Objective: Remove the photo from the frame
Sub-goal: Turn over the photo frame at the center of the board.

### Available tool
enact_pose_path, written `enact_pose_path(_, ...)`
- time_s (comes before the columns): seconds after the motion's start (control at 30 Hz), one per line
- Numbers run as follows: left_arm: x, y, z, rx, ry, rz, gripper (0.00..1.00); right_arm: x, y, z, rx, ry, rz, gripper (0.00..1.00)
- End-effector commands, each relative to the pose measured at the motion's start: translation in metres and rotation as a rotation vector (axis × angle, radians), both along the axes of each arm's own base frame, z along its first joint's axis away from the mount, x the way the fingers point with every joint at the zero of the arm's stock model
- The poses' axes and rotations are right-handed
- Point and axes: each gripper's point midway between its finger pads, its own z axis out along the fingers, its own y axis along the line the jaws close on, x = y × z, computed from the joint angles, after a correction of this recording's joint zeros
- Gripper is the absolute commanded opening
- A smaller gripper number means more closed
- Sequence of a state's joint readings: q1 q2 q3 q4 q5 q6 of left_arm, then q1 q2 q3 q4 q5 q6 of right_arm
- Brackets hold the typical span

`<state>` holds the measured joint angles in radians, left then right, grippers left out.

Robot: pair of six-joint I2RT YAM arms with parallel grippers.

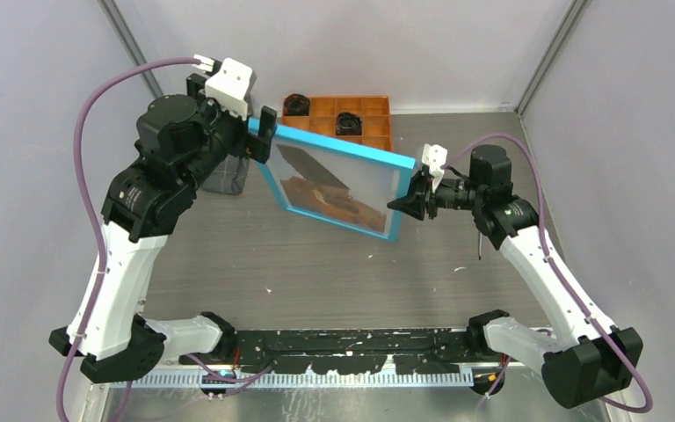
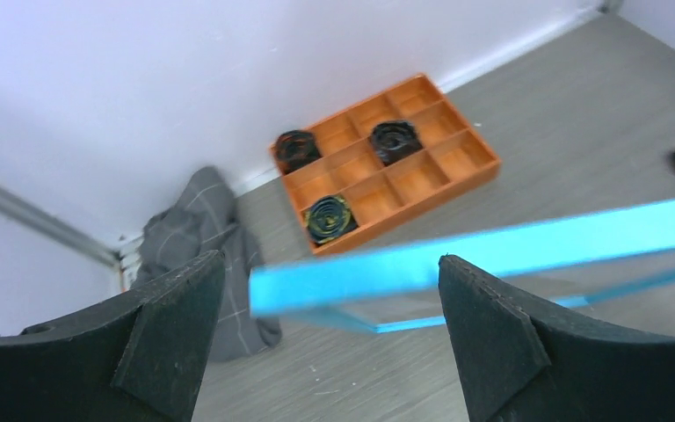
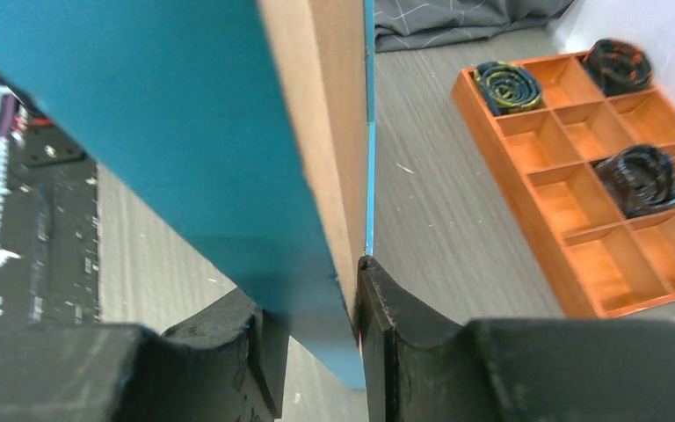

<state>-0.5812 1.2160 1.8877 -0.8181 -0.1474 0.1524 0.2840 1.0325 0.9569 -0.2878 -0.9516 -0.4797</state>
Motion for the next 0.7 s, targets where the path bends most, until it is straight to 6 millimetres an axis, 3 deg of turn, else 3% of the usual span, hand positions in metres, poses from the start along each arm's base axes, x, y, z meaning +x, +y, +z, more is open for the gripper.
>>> enact_pose_path(0.0,0.011,0.034,0.017,-0.09,-0.064,0.198,0.92,-0.017,0.004,0.013,0.066,0.321,-0.021,0.01)
enact_pose_path(0.17,0.012,0.048,0.016,-0.118,-0.068,0.26,0.93,-0.007,-0.003,0.025,0.094,0.483,-0.09,0.01)
enact_pose_path(0.43,0.015,0.049,0.004,-0.118,-0.043,0.271,0.93,0.015,-0.032,0.044,0.265,0.803,-0.177,0.01)
enact_pose_path(0.57,0.02,0.046,-0.01,-0.104,-0.014,0.271,0.93,0.026,-0.059,0.029,0.286,0.963,-0.257,0.01)
enact_pose_path(0.67,0.023,0.044,-0.02,-0.099,0.004,0.27,0.93,0.026,-0.075,0.006,0.243,1.098,-0.315,0.01)
